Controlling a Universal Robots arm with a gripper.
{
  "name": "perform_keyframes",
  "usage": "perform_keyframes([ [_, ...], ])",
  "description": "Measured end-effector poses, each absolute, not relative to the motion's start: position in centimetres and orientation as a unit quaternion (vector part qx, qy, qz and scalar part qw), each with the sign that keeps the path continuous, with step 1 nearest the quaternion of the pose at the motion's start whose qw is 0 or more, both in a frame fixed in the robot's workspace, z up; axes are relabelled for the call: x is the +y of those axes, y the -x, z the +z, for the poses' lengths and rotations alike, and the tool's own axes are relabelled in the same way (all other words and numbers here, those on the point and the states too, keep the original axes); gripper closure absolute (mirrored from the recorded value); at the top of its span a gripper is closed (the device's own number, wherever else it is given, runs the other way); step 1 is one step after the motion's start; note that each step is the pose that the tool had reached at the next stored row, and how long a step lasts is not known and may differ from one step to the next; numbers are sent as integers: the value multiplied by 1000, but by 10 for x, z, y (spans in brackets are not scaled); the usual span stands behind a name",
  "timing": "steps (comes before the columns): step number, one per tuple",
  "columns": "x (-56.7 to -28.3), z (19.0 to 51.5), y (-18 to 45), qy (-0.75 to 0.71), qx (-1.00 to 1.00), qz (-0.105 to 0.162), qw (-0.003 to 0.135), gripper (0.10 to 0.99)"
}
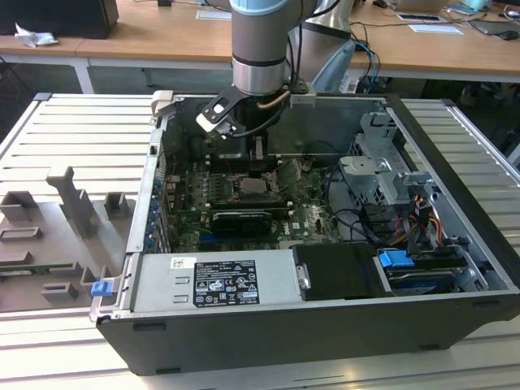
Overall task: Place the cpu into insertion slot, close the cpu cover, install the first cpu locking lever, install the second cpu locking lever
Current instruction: 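Close the cpu cover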
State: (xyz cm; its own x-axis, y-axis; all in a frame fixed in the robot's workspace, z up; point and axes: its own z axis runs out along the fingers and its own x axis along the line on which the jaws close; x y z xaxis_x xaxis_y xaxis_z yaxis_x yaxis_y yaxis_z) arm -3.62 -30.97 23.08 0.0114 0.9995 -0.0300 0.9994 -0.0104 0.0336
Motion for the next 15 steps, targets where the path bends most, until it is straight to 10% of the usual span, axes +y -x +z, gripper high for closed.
perform_keyframes([
  [15,-310,250,29,-711,703,-1,21,980],
])
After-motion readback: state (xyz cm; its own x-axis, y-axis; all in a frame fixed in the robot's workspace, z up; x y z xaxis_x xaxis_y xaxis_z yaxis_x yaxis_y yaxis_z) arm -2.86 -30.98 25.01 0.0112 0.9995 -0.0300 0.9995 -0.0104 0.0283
